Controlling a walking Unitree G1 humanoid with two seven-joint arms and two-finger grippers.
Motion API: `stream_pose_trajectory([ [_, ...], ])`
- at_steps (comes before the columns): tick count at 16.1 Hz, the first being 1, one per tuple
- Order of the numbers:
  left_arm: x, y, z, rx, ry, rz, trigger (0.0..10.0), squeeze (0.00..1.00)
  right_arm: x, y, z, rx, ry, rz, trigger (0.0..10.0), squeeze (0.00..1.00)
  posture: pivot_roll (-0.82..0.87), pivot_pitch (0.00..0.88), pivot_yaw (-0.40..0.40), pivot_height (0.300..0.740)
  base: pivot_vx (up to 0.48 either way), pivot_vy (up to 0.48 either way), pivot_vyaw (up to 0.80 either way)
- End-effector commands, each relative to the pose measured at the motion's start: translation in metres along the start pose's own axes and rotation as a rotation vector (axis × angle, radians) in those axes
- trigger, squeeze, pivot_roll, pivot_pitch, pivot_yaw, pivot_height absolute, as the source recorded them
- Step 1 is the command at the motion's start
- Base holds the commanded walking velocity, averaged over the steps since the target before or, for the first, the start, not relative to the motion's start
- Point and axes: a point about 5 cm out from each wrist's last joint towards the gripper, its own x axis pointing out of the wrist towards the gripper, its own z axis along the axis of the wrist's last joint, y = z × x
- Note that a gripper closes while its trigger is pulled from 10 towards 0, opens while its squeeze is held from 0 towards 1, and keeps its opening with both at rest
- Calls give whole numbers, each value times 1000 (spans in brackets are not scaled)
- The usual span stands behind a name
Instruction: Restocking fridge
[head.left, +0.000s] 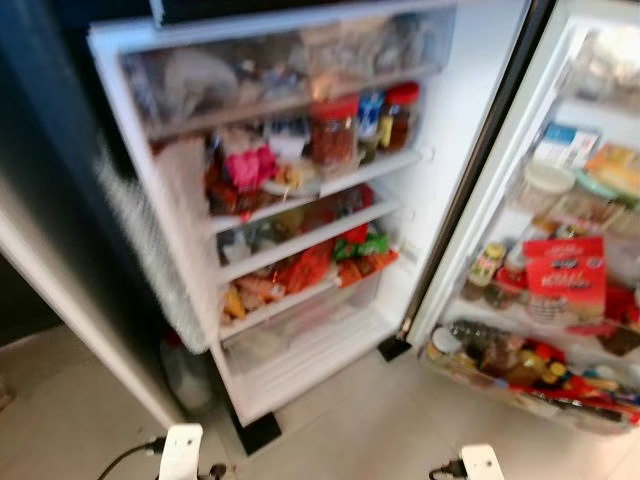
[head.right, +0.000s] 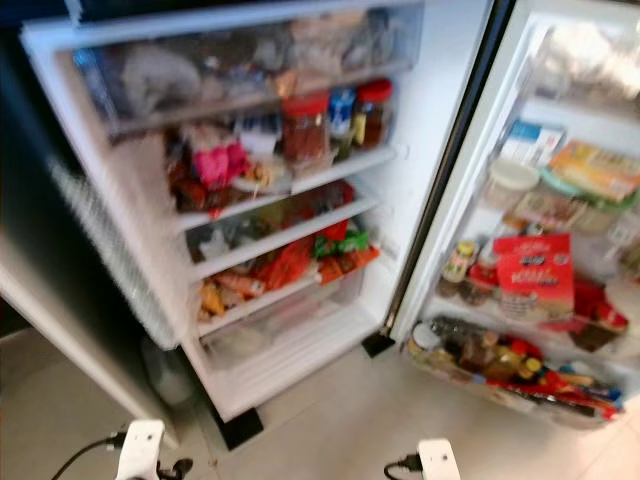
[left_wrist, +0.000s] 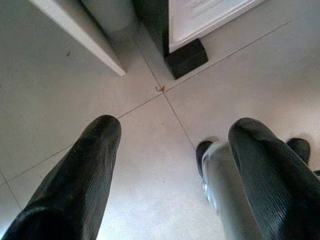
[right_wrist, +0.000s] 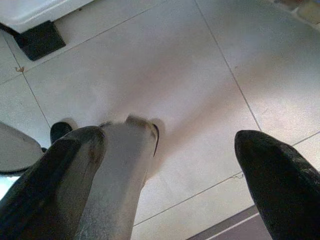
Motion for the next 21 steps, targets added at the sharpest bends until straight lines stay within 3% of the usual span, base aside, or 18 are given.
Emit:
stream_pose_trajectory([
  [1, -1, -2, -3, 17, 8, -6, 10000, 0, 0, -3, 0, 15, 4, -11, 10000, 0, 28, 0, -44, 740, 0, 0, 0],
  [12, -1, -6, -7, 52, 17, -31, 10000, 0, 0, -5, 2, 12, -4, -28, 10000, 0, 32, 0, -47, 740, 0, 0, 0],
  [14, -1, -10, -7, 112, 21, -68, 10000, 0, 0, -5, 2, 6, -1, -36, 10000, 0, 33, 0, -47, 740, 0, 0, 0],
  [15, -1, -14, -8, 181, 20, -88, 10000, 0, 0, -5, 3, 4, -11, -36, 10000, 0, 31, 0, -46, 740, 0, -259, 0],
  [19, -2, -13, -9, 156, 24, -80, 10000, 0, 0, -5, 4, 13, -16, -40, 10000, 0, 33, 0, -47, 740, 0, -273, 0],
  [21, -2, -13, -9, 159, 23, -79, 10000, 0, 0, -5, 3, 4, -4, -40, 10000, 0, 33, 0, -47, 740, 0, -274, -775],
])
